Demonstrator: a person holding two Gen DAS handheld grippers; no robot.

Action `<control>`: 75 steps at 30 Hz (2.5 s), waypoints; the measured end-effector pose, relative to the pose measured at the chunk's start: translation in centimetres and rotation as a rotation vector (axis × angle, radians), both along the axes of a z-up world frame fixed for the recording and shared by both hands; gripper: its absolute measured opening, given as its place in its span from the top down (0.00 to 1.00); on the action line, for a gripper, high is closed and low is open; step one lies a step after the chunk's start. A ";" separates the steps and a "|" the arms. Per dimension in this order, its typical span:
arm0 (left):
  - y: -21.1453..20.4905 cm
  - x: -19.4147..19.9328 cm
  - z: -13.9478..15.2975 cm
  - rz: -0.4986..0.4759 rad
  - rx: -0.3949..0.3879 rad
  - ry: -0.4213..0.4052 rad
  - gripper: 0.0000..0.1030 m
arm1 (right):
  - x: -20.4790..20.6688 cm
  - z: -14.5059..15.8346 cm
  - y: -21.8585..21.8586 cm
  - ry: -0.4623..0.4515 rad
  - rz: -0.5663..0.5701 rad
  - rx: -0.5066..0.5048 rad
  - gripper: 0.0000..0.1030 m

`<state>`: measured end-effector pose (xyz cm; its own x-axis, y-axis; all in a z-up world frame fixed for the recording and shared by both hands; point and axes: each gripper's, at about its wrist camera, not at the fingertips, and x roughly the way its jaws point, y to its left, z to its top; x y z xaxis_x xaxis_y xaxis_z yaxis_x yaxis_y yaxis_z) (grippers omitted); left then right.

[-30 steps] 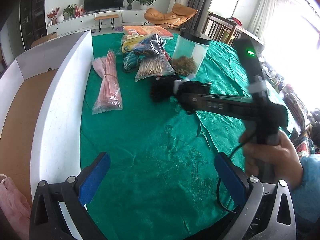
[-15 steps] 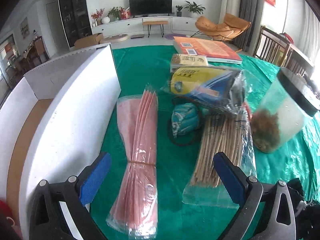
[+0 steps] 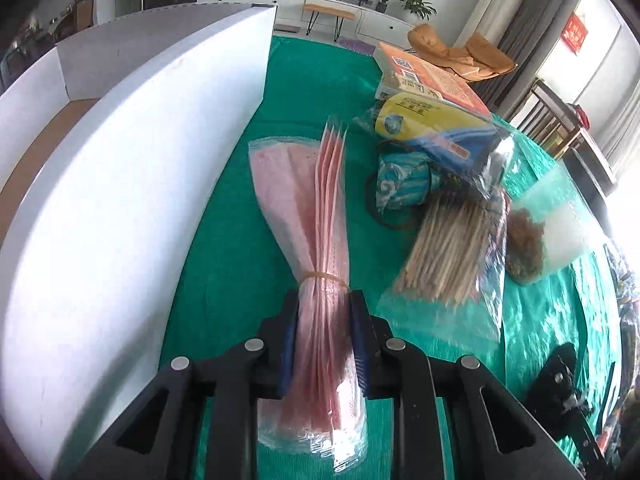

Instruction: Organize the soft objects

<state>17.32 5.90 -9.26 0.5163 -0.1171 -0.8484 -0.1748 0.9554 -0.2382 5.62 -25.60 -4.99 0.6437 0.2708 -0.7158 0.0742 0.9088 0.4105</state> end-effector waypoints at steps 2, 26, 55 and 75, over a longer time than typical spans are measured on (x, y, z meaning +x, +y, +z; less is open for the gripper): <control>-0.6 -2.6 0.6 -0.043 -0.009 -0.001 0.77 | 0.2 -0.4 -0.9 0.083 0.025 0.063 0.30; 15.6 -20.0 16.9 0.080 0.100 -0.264 0.73 | 0.4 15.3 19.0 -0.029 0.677 0.137 0.60; -8.7 -8.9 1.6 -0.310 0.228 -0.102 0.00 | 1.9 -0.6 2.8 0.064 -0.034 -0.321 0.22; -6.7 -3.6 -1.4 -0.262 0.245 -0.112 0.00 | 3.6 -2.0 3.2 0.063 -0.055 -0.327 0.20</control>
